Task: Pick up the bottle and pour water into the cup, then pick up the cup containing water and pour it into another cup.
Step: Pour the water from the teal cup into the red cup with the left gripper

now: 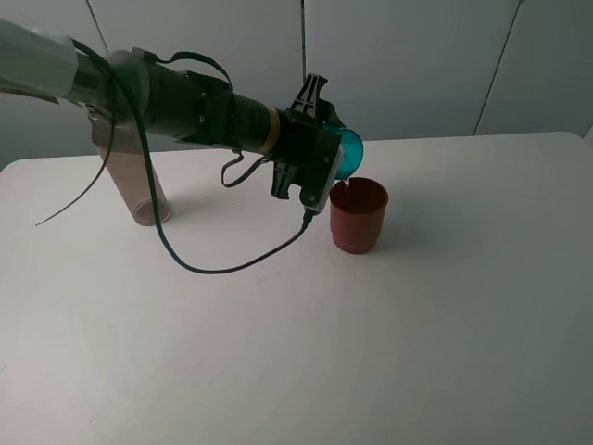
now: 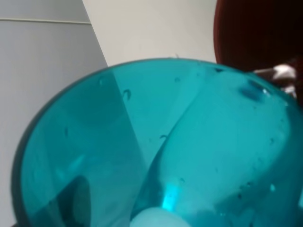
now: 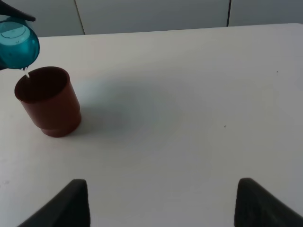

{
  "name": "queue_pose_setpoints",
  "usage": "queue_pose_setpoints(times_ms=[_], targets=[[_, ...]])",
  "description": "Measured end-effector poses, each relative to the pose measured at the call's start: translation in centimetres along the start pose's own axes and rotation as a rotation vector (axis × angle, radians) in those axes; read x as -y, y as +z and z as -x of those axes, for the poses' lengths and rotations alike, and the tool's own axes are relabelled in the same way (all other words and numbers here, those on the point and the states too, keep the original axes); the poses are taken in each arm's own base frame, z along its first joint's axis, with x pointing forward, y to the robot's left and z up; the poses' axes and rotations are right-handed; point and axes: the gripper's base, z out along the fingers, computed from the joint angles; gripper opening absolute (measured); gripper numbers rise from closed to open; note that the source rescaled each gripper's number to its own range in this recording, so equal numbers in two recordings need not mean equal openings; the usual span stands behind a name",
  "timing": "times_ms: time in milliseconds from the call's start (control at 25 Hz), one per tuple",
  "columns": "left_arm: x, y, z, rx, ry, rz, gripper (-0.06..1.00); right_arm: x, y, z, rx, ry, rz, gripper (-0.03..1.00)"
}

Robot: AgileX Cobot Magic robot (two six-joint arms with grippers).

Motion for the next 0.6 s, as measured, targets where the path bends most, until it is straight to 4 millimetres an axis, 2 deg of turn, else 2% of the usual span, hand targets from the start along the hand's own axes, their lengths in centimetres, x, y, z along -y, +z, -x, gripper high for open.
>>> queue_pose_setpoints(times_ms=[600], targets=[[-0.02, 0.13, 0.97, 0.035, 0.029, 0.0, 0.17, 0.0, 0.0, 0.0, 0.0, 0.0, 0.0, 0.0]])
